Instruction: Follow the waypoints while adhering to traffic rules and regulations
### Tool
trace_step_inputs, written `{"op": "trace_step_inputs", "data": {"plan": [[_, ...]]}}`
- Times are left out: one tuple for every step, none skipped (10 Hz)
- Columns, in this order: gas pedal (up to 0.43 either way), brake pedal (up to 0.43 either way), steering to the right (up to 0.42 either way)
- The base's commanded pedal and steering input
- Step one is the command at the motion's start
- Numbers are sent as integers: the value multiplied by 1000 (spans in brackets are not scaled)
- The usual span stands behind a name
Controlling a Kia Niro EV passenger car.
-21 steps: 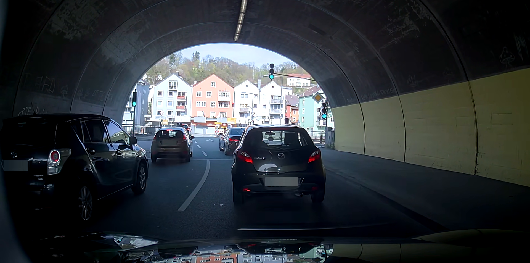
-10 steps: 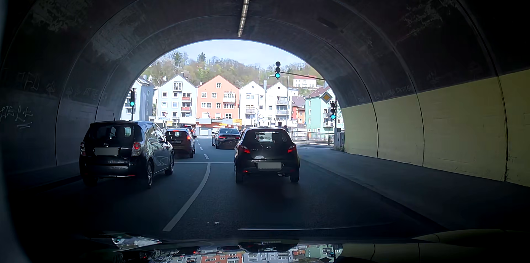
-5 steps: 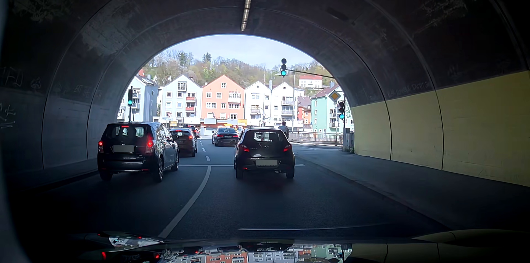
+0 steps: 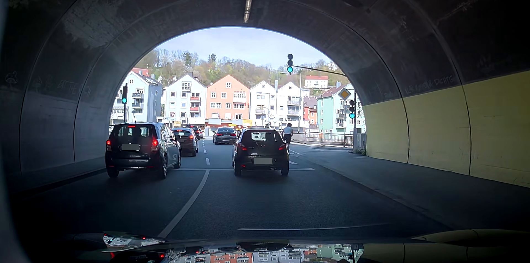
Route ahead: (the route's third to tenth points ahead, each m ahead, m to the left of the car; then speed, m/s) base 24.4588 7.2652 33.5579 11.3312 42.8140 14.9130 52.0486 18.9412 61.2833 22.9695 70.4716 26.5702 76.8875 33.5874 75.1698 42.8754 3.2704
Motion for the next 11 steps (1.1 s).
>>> {"op": "trace_step_inputs", "data": {"plan": [[59, 0, -47], [59, 0, -48], [59, 0, -48], [67, 0, -47], [110, 0, -48], [150, 0, -48], [169, 0, -48], [189, 0, -49], [189, 0, -51], [189, 0, -51], [189, 0, -54]]}}
